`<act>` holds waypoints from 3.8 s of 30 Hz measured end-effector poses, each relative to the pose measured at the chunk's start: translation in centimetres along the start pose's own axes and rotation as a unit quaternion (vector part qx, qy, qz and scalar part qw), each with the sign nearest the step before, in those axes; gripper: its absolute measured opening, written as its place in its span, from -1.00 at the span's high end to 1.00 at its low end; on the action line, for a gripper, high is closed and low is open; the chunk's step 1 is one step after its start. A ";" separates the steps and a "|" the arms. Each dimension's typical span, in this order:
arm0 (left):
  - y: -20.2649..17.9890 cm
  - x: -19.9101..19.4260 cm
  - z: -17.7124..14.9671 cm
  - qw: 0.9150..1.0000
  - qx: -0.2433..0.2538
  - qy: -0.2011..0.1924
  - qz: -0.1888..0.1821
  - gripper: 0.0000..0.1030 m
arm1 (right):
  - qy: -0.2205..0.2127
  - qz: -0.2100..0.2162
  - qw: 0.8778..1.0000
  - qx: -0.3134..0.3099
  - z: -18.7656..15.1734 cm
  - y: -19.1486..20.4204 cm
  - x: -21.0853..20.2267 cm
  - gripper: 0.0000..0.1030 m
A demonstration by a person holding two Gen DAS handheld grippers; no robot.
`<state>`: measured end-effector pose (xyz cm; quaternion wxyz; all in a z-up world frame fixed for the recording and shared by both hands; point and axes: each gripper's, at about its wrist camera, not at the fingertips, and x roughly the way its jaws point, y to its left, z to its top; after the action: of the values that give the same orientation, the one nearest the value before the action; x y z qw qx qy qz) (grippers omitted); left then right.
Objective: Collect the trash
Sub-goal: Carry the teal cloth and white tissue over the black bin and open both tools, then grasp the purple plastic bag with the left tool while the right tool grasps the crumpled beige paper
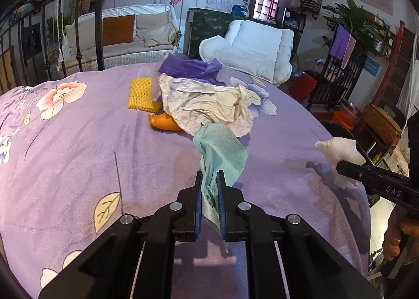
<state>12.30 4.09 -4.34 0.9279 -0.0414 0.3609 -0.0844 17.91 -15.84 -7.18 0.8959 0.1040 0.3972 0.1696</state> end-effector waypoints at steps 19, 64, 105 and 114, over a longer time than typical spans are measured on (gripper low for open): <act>-13.6 1.5 0.1 0.988 0.101 -0.003 -0.117 0.78 | -0.099 -0.119 0.984 0.093 -2.9 -10.5 -8.7 0.62; -28.5 8.8 1.4 0.955 0.193 0.066 -0.215 0.78 | -0.142 -0.248 0.939 0.191 -6.2 -20.4 -12.5 -0.58; -27.0 8.9 1.6 0.967 0.164 0.077 -0.179 -0.66 | -0.143 -0.227 0.937 0.222 -7.5 -20.6 -13.8 -0.74; -20.7 6.2 2.1 0.982 0.123 0.049 -0.132 -0.69 | -0.119 -0.174 0.963 0.169 -5.0 -16.6 -10.8 -0.74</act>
<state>15.58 -17.39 -4.08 0.8877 0.0301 0.3840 -0.2522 11.07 -35.01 -8.49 0.9218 0.2029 0.3223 -0.0723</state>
